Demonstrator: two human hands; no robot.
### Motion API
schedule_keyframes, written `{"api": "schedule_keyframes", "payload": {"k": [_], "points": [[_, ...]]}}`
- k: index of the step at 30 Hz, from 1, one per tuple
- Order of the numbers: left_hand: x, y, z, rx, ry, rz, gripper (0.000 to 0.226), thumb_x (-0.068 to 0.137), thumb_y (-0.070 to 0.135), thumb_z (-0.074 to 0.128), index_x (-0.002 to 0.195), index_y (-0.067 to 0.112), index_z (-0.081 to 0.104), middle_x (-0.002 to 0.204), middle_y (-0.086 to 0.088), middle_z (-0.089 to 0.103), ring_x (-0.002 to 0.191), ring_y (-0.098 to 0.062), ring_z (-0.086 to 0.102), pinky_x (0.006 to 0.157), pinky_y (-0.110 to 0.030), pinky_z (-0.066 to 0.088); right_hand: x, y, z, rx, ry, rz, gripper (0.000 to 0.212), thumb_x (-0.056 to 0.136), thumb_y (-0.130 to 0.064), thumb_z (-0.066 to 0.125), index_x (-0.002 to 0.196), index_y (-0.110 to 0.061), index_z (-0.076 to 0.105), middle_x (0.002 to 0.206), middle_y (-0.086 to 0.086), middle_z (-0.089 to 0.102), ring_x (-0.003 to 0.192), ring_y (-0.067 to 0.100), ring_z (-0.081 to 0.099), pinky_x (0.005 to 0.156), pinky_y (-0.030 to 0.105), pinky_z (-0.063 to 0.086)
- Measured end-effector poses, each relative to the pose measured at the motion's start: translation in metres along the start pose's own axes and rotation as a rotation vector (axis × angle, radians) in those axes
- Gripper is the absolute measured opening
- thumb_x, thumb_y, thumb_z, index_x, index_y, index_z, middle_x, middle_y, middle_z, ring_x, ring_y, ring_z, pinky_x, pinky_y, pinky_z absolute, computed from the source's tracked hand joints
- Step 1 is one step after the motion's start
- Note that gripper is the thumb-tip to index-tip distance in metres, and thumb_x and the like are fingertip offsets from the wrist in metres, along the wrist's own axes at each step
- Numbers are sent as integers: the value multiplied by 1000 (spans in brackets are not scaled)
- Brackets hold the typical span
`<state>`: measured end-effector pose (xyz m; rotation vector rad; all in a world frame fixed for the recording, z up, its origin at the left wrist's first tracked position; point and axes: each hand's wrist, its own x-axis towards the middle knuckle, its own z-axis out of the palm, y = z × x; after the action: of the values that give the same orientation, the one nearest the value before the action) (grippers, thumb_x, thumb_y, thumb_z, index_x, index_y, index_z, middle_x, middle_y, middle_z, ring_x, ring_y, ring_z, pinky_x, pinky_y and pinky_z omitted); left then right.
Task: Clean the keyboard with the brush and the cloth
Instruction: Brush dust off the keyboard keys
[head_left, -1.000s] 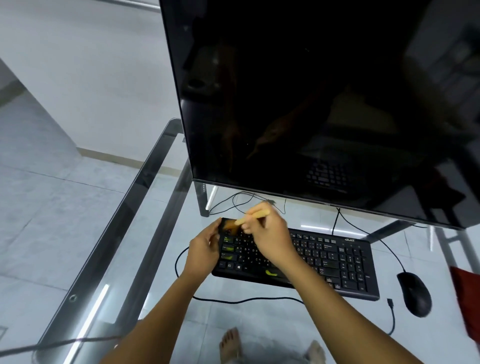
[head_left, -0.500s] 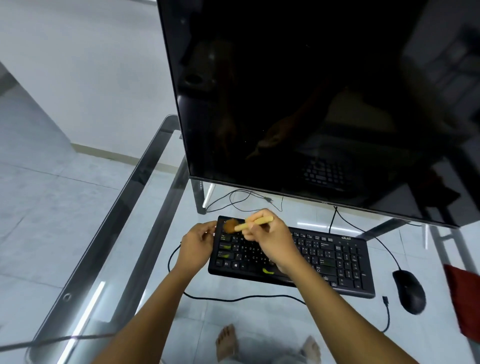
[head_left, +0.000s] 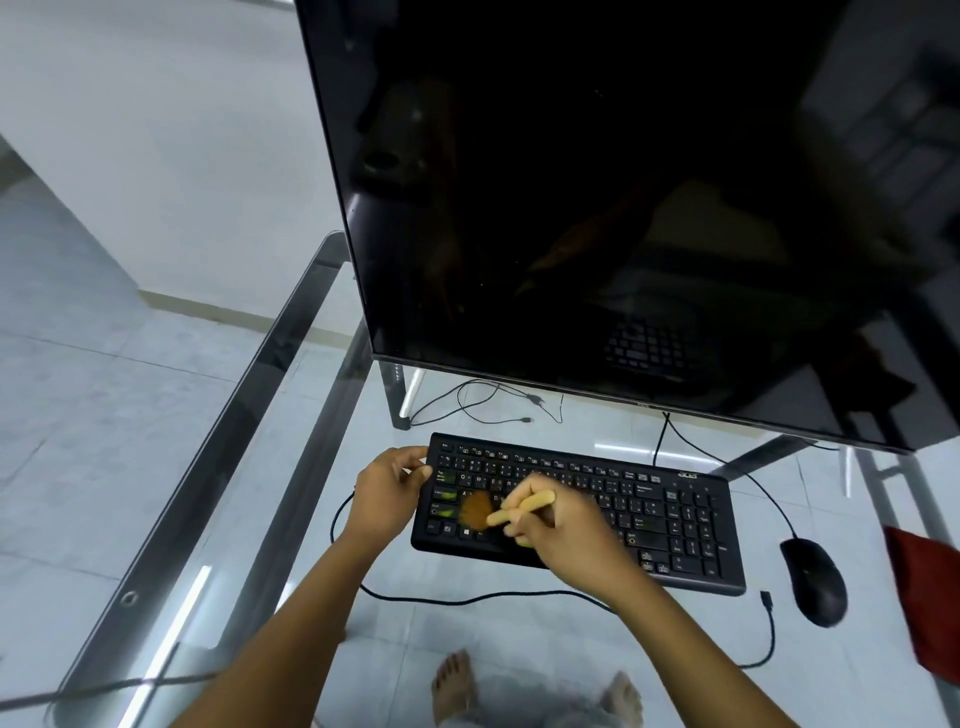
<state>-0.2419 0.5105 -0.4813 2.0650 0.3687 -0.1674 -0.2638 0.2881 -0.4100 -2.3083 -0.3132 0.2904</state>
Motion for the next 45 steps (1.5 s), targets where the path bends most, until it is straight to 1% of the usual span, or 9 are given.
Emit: {"api": "schedule_keyframes", "payload": {"k": [4, 8, 12, 16, 20, 23, 28, 35, 45], "points": [[-2, 3, 1, -24, 3, 4, 22, 92, 12, 60, 105, 26, 70, 93, 4, 68, 83, -16, 66, 78, -29, 52, -7, -3, -9, -23, 288, -4, 13, 90, -6, 61, 90, -18, 67, 96, -7, 59, 84, 3, 58, 70, 8, 43], [-4, 5, 1, -22, 46, 12, 18, 91, 12, 62, 103, 23, 70, 94, 2, 68, 85, -17, 65, 82, -31, 51, -20, -12, 3, 21, -24, -67, 13, 90, -13, 61, 85, -22, 68, 92, -12, 61, 84, 2, 58, 73, 14, 45], [-4, 2, 3, -14, 49, 18, 17, 91, 13, 63, 104, 21, 71, 96, 3, 68, 85, -14, 65, 80, -26, 50, -26, -9, 9, -39, 332, 0, 9, 91, -14, 59, 91, -22, 64, 96, -12, 52, 83, 1, 57, 68, 8, 43], [-5, 3, 3, 3, 71, 21, 17, 91, 13, 62, 105, 21, 70, 95, 6, 65, 85, -12, 62, 72, -16, 43, -26, -22, 25, 56, 33, -77, 14, 90, -17, 60, 83, -28, 64, 93, -11, 60, 87, 3, 60, 75, 25, 49], [-5, 4, 2, -28, 42, 7, 17, 91, 12, 62, 103, 22, 70, 96, 4, 67, 85, -13, 64, 78, -24, 51, -17, -12, 12, -77, 307, -73, 9, 96, -21, 52, 94, -20, 61, 98, -10, 50, 83, -1, 53, 71, 12, 43], [-4, 3, 1, -2, 56, 16, 17, 91, 12, 62, 103, 21, 69, 95, 4, 66, 86, -15, 64, 76, -22, 49, -20, -15, 19, -84, 89, -219, 9, 95, -20, 53, 90, -21, 60, 94, -13, 53, 84, 0, 55, 73, 17, 45], [-5, 6, 2, -4, 45, 18, 17, 92, 13, 60, 104, 22, 69, 95, 5, 65, 83, -11, 62, 78, -23, 50, -2, 11, -6, -85, 368, 4, 9, 93, -12, 55, 89, -17, 61, 93, -5, 61, 80, 3, 60, 69, 16, 49], [-8, 3, 8, 26, 107, 49, 16, 93, 13, 59, 101, 21, 70, 96, 8, 63, 81, -5, 60, 72, -16, 44, 32, 7, -18, 74, 389, 132, 12, 93, -7, 56, 87, -15, 62, 93, -5, 65, 80, 1, 63, 74, 15, 50], [-9, -2, 12, 40, 156, 73, 16, 92, 11, 59, 102, 19, 70, 96, 4, 64, 79, -7, 60, 68, -15, 41, 38, 6, -17, -21, 109, 111, 7, 96, -9, 52, 96, -10, 59, 93, 7, 70, 80, 15, 69, 72, 26, 57]]}}
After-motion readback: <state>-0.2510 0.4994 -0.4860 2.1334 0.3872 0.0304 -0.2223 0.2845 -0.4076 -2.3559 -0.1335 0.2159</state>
